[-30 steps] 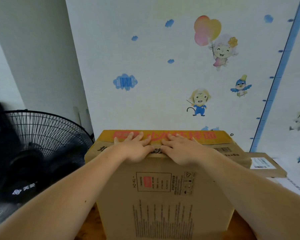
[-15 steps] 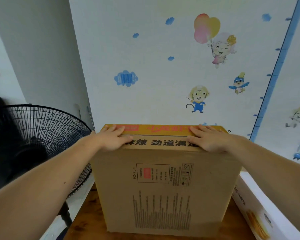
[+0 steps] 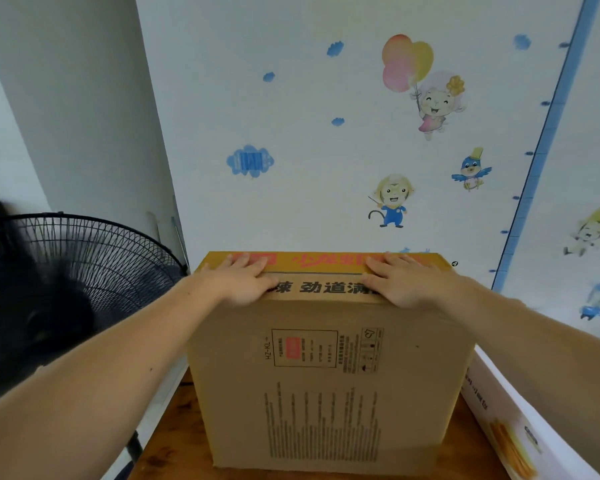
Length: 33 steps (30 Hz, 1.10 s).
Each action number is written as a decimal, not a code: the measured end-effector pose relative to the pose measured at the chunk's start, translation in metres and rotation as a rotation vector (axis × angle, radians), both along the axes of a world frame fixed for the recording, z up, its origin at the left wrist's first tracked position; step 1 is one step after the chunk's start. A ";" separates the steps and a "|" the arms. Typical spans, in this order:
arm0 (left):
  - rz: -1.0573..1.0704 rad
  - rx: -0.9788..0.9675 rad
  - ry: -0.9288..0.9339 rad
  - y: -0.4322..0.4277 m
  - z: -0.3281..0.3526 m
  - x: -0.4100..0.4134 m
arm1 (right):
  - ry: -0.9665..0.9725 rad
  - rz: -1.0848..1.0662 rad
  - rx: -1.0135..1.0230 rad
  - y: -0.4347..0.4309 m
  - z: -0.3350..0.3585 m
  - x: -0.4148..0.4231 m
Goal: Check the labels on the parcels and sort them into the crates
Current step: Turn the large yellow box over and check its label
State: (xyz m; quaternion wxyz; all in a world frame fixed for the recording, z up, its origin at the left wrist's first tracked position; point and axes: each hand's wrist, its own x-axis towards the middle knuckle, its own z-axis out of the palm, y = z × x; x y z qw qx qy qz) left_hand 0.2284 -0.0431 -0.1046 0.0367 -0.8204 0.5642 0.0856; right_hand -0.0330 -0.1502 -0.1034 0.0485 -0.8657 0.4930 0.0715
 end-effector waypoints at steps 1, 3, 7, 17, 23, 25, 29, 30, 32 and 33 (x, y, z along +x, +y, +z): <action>-0.044 -0.008 0.004 -0.003 0.000 -0.013 | -0.007 0.025 0.012 0.005 0.001 0.009; -0.115 -0.020 0.005 -0.009 0.000 -0.034 | -0.035 0.069 0.022 0.015 0.001 0.024; -0.131 -0.014 0.017 -0.013 -0.003 -0.039 | -0.049 0.073 0.033 0.018 -0.004 0.032; -0.145 -0.123 -0.018 -0.005 -0.009 -0.039 | -0.182 0.095 -0.187 0.028 -0.017 0.020; -0.095 -0.127 -0.044 0.013 -0.010 -0.015 | -0.169 0.027 -0.242 0.036 -0.019 -0.007; -0.053 -0.165 -0.067 0.022 -0.011 -0.007 | -0.150 -0.032 -0.267 0.036 -0.021 -0.017; 0.027 -0.291 -0.139 0.041 -0.020 0.005 | -0.116 -0.157 -0.313 0.036 -0.026 -0.035; 0.040 -0.328 -0.144 0.045 -0.023 0.009 | -0.123 -0.180 -0.315 0.036 -0.027 -0.039; 0.059 -0.404 -0.119 0.054 -0.030 0.017 | -0.152 -0.220 -0.307 0.037 -0.029 -0.049; 0.070 -0.443 -0.084 0.059 -0.034 0.020 | -0.176 -0.238 -0.299 0.038 -0.031 -0.053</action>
